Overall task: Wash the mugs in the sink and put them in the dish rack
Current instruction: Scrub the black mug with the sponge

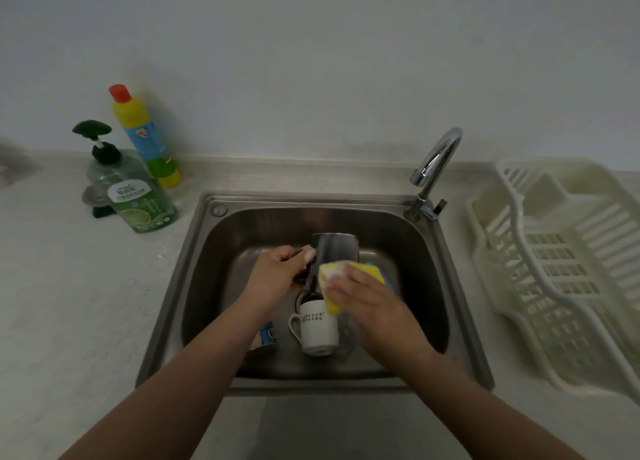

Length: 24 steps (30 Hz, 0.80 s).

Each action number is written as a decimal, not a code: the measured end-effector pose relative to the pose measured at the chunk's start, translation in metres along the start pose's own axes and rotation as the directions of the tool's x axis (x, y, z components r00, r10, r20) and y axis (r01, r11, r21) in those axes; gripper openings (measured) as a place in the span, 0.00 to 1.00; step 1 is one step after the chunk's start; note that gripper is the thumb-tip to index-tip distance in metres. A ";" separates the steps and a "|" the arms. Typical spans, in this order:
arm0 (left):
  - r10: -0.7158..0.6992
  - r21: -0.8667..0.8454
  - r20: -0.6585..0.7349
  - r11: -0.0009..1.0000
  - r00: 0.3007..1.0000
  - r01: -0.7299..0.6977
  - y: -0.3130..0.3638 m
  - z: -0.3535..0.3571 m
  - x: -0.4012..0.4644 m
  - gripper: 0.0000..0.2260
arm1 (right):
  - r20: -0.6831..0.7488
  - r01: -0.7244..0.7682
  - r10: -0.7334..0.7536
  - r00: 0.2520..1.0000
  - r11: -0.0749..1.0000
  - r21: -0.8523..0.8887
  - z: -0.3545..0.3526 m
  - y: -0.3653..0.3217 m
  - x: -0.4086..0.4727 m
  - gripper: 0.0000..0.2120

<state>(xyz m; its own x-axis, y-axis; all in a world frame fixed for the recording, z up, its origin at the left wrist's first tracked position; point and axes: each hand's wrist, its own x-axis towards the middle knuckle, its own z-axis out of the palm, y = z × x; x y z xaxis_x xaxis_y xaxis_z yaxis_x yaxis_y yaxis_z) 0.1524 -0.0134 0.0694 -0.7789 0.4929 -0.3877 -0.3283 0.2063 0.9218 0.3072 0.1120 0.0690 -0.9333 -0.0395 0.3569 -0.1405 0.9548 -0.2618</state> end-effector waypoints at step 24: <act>-0.101 -0.382 0.190 0.909 0.977 0.168 0.011 0.003 -0.004 0.10 | -0.144 -0.422 0.477 0.867 0.857 0.294 -0.025 -0.009 0.008 0.24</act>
<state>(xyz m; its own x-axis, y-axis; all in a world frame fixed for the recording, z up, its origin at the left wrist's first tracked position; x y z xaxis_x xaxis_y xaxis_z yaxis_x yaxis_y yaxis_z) 0.1539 -0.0106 0.0808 -0.6260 0.6213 -0.4713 -0.6337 -0.0530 0.7718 0.3096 0.1107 0.0964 -0.8290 0.4632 0.3135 0.1766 0.7486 -0.6391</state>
